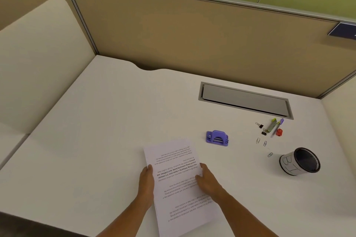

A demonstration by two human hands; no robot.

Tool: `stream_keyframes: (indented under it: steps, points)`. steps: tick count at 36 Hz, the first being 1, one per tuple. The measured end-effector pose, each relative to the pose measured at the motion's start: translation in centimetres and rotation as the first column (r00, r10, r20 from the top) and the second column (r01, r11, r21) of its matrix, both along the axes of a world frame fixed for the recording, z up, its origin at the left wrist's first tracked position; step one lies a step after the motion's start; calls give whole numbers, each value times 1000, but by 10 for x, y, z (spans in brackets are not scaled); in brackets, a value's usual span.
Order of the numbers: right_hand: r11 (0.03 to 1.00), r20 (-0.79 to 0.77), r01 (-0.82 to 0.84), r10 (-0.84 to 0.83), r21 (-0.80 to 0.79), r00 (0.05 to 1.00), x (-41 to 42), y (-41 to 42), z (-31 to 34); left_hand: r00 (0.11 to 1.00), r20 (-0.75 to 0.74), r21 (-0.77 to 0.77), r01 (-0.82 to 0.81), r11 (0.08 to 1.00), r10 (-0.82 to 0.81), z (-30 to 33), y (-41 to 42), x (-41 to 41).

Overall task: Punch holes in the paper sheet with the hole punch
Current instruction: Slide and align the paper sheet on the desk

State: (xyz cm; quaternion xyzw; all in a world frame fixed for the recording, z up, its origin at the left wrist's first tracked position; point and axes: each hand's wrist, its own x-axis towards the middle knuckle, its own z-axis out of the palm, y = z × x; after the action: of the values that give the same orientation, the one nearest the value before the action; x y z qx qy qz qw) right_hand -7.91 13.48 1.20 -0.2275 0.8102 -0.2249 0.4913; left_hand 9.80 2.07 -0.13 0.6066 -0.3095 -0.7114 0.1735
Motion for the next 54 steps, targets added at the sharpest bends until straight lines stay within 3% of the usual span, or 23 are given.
stream_keyframes:
  steps: [7, 24, 29, 33, 40, 47, 54]
  points:
    - [996, -16, 87, -88, -21, 996, -2, 2, -2, 997, -76, 11, -6, 1000, 7, -4, 2, 8]
    - [980, 95, 197, -193, -29, 977, 2, 0, -5, 998, 15, -36, 61, 997, -61, -4, 15, 10]
    - [982, 122, 189, -184, -29, 975, 1, 0, -5, 996, -19, -20, 91, 996, -91, -6, 12, 9]
    - [954, 127, 295, -287, -46, 949, -1, 2, -4, 991, -49, -6, 123, 992, -123, -14, 11, 10]
    - [945, 158, 322, -311, -52, 937, -1, 8, -15, 980, -88, -27, 177, 984, -179, -18, 13, 18]
    - [908, 210, 417, -400, -43, 892, -2, 7, -22, 957, -48, -46, 284, 958, -286, -22, 28, 34]
    - [887, 278, 462, -441, -9, 853, -1, 5, -26, 963, -46, -48, 265, 963, -267, -28, 36, 35]
